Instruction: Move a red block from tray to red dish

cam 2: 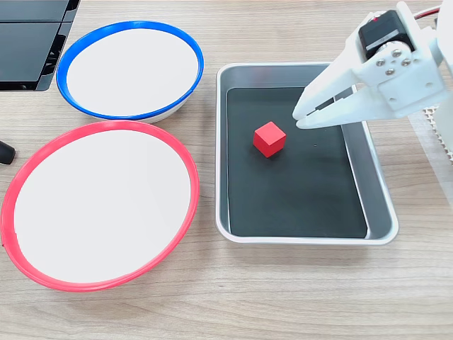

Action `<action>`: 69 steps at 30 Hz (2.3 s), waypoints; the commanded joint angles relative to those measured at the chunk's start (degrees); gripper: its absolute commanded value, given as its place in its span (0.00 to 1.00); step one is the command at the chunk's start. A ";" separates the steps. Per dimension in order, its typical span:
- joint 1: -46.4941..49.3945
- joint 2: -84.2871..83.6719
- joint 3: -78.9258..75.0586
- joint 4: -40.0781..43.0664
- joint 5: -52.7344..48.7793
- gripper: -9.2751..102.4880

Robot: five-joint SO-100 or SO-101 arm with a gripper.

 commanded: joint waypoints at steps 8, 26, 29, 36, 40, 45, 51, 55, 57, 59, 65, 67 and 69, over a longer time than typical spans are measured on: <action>0.09 1.32 0.09 0.09 -0.09 0.08; 0.09 1.32 0.09 0.09 -0.09 0.08; 0.09 1.32 0.09 0.09 -0.09 0.08; -0.09 1.32 0.09 0.18 -0.18 0.08; -0.97 1.32 0.09 0.26 -1.05 0.08; 2.90 1.32 -2.72 3.87 -24.43 0.08; 10.46 -2.46 -9.49 0.35 -54.58 0.08; 9.05 -13.01 -13.01 -5.54 -65.21 0.08; 7.82 -22.41 -17.40 -5.01 -66.71 0.11; 6.42 -32.34 -22.94 -2.72 -65.48 0.16; 1.58 -55.46 -38.85 5.71 -53.53 0.29; 0.62 -62.14 -42.80 6.68 -51.50 0.29; 0.44 -67.68 -45.53 6.68 -50.80 0.29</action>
